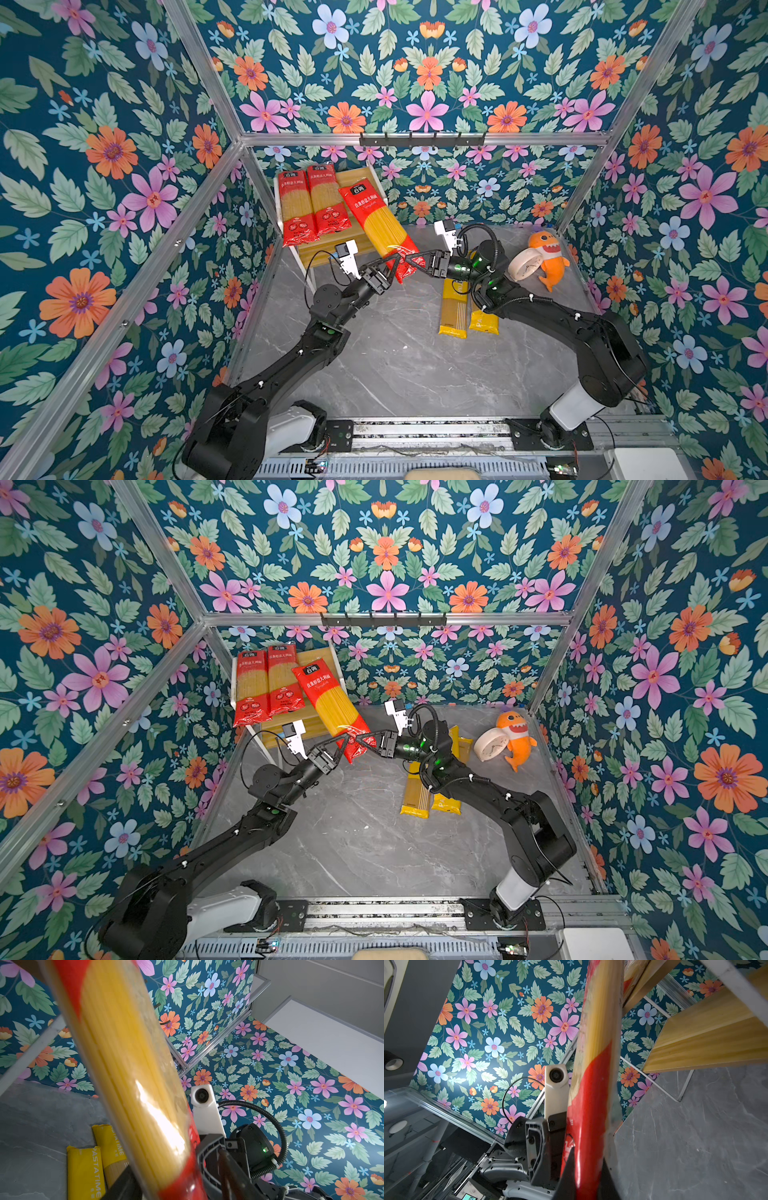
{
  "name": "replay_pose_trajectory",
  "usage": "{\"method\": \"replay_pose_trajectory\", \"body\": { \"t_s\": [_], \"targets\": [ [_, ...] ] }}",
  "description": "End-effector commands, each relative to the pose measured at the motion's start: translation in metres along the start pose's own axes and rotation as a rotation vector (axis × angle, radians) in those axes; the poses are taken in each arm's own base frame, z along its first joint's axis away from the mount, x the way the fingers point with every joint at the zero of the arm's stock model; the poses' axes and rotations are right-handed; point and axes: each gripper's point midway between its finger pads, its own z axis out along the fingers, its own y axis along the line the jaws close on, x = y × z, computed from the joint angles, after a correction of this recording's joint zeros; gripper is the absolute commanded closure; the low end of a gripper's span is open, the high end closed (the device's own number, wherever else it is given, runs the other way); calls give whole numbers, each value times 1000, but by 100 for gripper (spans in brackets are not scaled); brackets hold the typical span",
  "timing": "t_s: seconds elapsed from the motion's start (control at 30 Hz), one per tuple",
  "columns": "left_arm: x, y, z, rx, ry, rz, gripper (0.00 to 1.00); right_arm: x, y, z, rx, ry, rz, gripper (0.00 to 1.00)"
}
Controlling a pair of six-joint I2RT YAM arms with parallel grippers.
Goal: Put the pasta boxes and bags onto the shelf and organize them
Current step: 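Carry the upright red bag toward the upper shelf with both grippers, then push the red bag onto the upper shelf with the right gripper while the left withdraws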
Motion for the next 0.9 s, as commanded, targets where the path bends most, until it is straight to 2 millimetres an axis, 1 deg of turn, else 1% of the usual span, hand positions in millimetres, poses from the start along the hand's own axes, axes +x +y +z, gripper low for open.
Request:
{"method": "replay_pose_trajectory", "body": {
  "t_s": [0.0, 0.1, 0.17, 0.2, 0.3, 0.4, 0.5, 0.6, 0.73, 0.87],
  "targets": [
    [-8, -15, -10, 38, -33, 54, 37, -28, 10, 10, -34, -101, -29, 100],
    [-5, -8, -20, 0, -31, 63, 35, -42, 11, 24, -34, -133, -8, 100],
    [-3, -5, -26, -16, -34, 69, 35, -50, 6, 35, -1, -162, 24, 100],
    [-3, -2, -27, -32, -38, 67, 35, -53, 2, 41, 18, -178, 39, 100],
    [-1, 2, -33, -46, -52, 66, 35, -62, -1, 64, 57, -226, 80, 100],
    [8, 11, -45, -74, -47, 54, 35, -71, -3, 86, 66, -248, 126, 100],
    [18, 20, -52, -137, 5, 103, 35, -76, -7, 106, 81, -227, 166, 100],
    [20, 26, -61, -167, 0, 119, 35, -84, -10, 118, 101, -219, 181, 100],
    [26, 29, -61, -153, 7, 94, 35, -89, -15, 129, 118, -198, 195, 100],
    [29, 30, -61, -147, 11, 96, 36, -88, -16, 136, 115, -161, 211, 80]
  ]
}}
